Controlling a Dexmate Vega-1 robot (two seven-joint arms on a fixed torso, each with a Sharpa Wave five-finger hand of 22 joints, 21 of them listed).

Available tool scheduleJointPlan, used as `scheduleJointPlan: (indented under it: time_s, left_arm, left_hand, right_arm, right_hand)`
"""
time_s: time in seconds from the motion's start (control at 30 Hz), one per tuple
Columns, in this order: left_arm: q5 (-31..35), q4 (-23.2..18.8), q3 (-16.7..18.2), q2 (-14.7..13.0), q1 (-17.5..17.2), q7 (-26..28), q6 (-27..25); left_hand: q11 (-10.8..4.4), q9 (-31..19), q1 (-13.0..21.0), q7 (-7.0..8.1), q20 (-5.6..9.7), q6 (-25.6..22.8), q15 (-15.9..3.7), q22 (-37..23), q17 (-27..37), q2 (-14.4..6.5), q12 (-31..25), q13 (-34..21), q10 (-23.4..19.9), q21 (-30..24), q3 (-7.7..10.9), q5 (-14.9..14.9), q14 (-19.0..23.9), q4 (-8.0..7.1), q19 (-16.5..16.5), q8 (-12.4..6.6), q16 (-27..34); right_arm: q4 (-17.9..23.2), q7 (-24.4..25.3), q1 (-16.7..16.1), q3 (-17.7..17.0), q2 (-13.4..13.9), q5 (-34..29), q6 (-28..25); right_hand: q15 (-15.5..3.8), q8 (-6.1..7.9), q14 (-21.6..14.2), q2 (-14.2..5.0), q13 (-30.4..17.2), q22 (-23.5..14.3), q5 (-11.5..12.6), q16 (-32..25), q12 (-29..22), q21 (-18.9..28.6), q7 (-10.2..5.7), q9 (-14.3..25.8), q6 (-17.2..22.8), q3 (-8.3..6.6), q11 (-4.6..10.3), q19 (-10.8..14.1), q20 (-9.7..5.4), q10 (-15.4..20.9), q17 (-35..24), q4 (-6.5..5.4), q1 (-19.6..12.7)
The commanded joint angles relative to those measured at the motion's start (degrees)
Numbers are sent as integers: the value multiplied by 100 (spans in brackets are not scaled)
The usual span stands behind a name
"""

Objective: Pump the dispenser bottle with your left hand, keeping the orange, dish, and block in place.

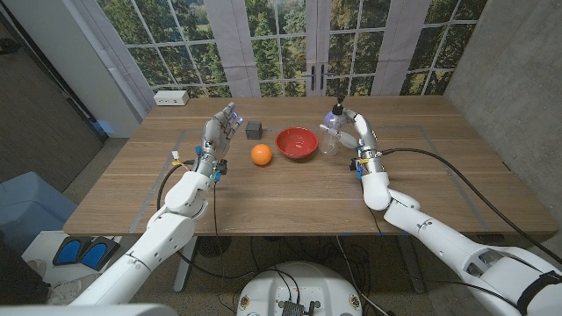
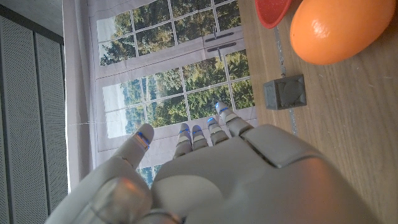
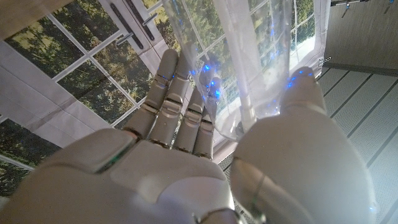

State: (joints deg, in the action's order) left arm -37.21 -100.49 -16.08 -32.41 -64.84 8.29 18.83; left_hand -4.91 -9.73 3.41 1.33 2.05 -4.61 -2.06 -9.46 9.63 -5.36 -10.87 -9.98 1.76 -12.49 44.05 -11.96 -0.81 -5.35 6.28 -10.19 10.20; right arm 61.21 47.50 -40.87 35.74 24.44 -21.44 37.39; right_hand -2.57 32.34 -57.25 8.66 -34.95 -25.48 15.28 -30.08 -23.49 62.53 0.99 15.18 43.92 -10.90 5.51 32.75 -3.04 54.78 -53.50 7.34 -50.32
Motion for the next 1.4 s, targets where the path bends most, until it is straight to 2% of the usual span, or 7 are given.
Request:
scheduleJointPlan:
  time_s: [0.03, 0.2, 0.57, 1.1, 1.4]
  left_arm:
    - [7, 14, 10, 9, 24, 43, -36]
    - [20, 50, 1, 21, 73, 42, -42]
    - [-28, 184, -24, 42, 220, -32, -91]
    - [-67, 242, -42, 72, 252, -68, -73]
    - [-43, 231, -47, 80, 235, -64, -27]
  left_hand:
    - [10, -20, -38, -1, 176, -65, -222, -34, 3, -370, -8, -17, -41, 13, 30, -7, 32, 40, 34, -23, -10]
    - [6, -20, -38, 0, 173, -70, -220, -34, 2, -370, -10, -16, -49, 17, 31, -7, 32, 43, 42, -25, -11]
    - [14, -21, -39, -2, 173, -75, -221, -34, 3, -367, -11, -16, -52, 29, 30, -5, 35, 47, 48, -25, -10]
    - [13, -21, -42, -13, 170, -92, -213, -35, 3, -360, -15, -16, -70, 42, 27, -3, 61, 55, 65, -30, -3]
    - [7, -21, -45, -9, 169, -95, -205, -35, 4, -356, -14, -16, -70, 50, 25, -1, 68, 57, 74, -29, -3]
  right_arm:
    - [-614, -86, 417, 159, -174, 192, 315]
    - [-949, -86, 626, 249, -264, 217, 426]
    - [-1244, -107, 891, 389, -342, 263, 473]
    - [-1676, -208, 1248, 601, -399, 322, 610]
    - [-1375, -231, 1218, 656, -257, 226, 268]
  right_hand:
    - [-1046, 47, -678, -1571, -24, 10, -11, 22, 16, 43, -777, 17, 819, 20, 347, -10, -872, 414, -26, -20, -1632]
    - [-1045, 44, -683, -1572, -30, 29, -13, 36, 26, 61, -783, 13, 817, 27, 343, -18, -872, 419, -34, -21, -1633]
    - [-1043, 46, -687, -1571, -47, 70, -13, 67, 45, 96, -789, 13, 820, 44, 351, -39, -873, 428, -51, -24, -1633]
    - [-1044, 55, -700, -1571, -83, 142, -8, 115, 70, 155, -797, 34, 812, 73, 360, -73, -872, 447, -80, -31, -1635]
    - [-1049, 48, -717, -1576, -95, 170, -1, 129, 86, 189, -802, 24, 812, 79, 369, -75, -875, 447, -96, -24, -1655]
